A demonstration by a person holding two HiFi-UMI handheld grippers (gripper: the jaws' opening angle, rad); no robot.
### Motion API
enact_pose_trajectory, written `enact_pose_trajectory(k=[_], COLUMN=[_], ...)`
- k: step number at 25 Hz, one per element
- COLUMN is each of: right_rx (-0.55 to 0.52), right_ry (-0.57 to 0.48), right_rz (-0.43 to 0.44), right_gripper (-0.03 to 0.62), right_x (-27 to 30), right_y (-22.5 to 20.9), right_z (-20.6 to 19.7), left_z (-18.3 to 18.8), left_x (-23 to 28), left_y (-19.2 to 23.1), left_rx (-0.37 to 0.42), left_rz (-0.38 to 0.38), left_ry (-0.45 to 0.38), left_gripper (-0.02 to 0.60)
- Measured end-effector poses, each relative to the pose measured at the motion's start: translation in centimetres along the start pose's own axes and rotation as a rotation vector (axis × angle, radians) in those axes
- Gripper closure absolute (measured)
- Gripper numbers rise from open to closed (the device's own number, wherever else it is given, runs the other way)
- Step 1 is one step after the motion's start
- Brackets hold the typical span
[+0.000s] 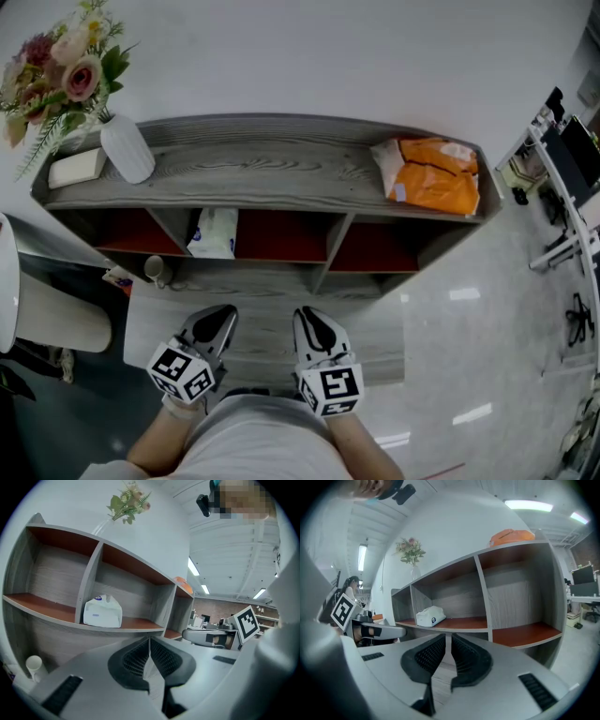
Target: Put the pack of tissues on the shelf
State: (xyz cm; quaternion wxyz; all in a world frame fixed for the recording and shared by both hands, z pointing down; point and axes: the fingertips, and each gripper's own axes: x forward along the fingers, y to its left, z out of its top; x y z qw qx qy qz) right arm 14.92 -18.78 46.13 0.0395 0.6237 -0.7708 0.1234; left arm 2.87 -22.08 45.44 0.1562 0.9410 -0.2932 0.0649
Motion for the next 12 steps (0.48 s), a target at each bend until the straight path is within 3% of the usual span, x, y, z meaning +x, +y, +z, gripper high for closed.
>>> enact_pose_trajectory(k=[12], right_rx=[-0.003], right_ry=[-0.009], right_rz=[0.002], right_gripper=[0.545], right_x=[-0.25], right_y=[0.49], right_z=[0.25], left_z=[-0.24], left_x=[-0.68], left_y=[0.03], left_rx=[0.002], left_rz=[0.006], left_ry=[0.003], left_gripper=[0.557])
